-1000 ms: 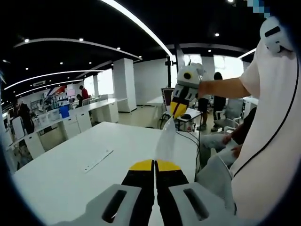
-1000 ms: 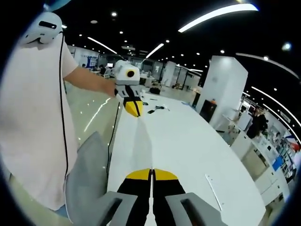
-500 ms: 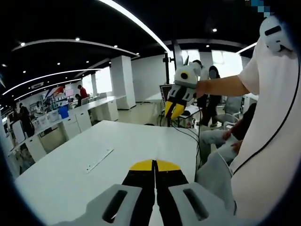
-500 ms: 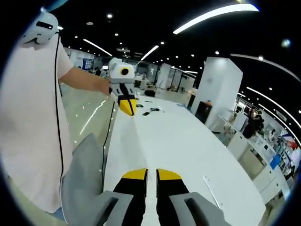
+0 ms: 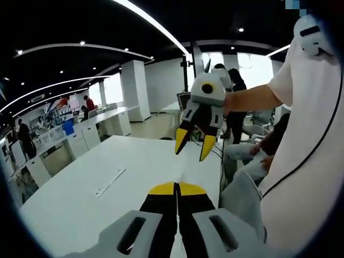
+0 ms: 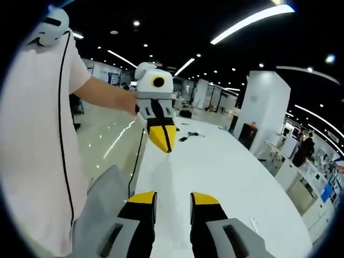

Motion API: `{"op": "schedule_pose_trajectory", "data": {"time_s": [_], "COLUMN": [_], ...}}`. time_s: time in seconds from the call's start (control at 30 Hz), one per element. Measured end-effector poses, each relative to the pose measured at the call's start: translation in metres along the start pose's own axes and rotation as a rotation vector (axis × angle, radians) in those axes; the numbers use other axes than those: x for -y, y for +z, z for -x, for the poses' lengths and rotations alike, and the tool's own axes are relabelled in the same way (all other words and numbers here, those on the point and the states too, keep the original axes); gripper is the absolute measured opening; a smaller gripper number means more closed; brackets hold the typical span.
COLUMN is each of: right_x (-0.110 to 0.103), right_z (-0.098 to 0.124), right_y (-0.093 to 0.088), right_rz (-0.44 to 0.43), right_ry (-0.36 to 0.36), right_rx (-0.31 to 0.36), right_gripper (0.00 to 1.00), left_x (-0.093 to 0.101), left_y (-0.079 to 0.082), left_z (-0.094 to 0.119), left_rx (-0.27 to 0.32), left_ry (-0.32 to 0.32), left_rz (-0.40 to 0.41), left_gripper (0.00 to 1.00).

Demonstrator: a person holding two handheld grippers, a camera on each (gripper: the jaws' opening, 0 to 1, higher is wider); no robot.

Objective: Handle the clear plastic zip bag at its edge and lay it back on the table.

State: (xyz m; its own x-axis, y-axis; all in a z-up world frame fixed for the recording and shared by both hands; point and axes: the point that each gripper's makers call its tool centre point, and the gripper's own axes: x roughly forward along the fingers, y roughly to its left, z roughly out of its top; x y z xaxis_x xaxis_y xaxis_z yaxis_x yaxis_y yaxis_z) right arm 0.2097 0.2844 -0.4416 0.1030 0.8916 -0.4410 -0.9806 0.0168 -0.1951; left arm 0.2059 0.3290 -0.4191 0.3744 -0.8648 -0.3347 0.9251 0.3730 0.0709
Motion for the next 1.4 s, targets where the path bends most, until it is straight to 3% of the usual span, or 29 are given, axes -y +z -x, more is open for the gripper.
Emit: {"op": "schedule_pose_trajectory", "data": {"time_s": [0.23, 0.43, 0.77, 1.4], "right_x": [-0.006, -0.008, -0.009, -0.015], "right_z": [-0.016, -0.022, -0.021, -0.022], "right_y": [0.014, 0.012, 0.010, 0.013], "right_rz": [-0.006, -0.022, -0.043, -0.026], "right_ry": [0.042, 0.058, 0.071, 0.084], "right_rx": [0.021, 0.017, 0.013, -0.016], "right_gripper": [0.19, 0.17, 0.00, 0.00], "left_x": [0.005, 0.009, 0.009, 0.011], "left_y": [0.008, 0.014, 0.016, 0.016], "left_z": [-0.005, -0.006, -0.006, -0.005], "left_rx": [0.013, 0.023, 0.032, 0.043], "left_ry": [-0.017, -0.030, -0.033, -0.038], "left_rz": [-0.014, -0.024, -0.025, -0.015], "left_gripper": [0.00, 0.00, 0.00, 0.00]}}
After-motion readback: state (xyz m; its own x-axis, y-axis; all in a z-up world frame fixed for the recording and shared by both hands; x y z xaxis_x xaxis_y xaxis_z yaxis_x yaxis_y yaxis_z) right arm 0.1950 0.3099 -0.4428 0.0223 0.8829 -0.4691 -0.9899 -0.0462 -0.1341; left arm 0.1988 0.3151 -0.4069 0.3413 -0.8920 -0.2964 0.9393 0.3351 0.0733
